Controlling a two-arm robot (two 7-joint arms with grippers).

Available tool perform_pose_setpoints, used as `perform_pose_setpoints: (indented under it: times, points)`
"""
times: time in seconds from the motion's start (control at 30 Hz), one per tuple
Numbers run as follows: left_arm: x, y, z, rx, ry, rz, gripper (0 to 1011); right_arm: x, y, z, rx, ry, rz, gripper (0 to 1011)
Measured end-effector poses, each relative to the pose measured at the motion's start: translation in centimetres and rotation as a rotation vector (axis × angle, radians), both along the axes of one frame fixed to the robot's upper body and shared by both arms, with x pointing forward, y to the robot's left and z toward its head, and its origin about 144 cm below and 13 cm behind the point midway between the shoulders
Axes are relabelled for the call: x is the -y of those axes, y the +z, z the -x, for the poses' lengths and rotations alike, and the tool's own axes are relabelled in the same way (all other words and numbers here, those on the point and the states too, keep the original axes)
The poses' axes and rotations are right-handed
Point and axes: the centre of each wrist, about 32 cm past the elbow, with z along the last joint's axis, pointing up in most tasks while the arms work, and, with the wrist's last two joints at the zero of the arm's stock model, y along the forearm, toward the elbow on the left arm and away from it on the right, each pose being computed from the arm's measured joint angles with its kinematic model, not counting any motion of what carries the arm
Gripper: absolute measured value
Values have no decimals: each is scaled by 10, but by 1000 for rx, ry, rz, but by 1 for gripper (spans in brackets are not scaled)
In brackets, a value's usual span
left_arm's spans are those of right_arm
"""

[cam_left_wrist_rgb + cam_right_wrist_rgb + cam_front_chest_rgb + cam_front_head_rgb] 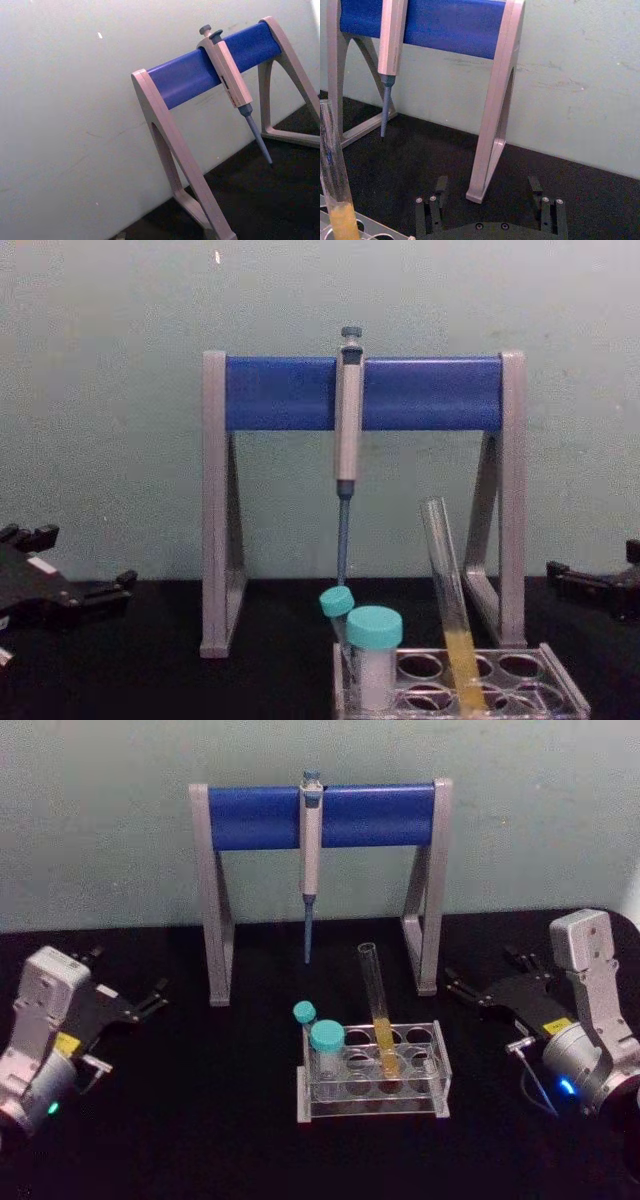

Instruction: Pick up the test tube from the test tube rack, shake it, then place it back into the test tube rack.

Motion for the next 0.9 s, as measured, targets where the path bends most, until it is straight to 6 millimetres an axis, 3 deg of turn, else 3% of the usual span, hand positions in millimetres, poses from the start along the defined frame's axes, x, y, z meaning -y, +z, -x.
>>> perform_pose_setpoints:
  times: [0.9]
  points:
    - [0, 0, 0, 0, 0, 0, 1001, 0, 0, 0, 0, 0, 0, 1000]
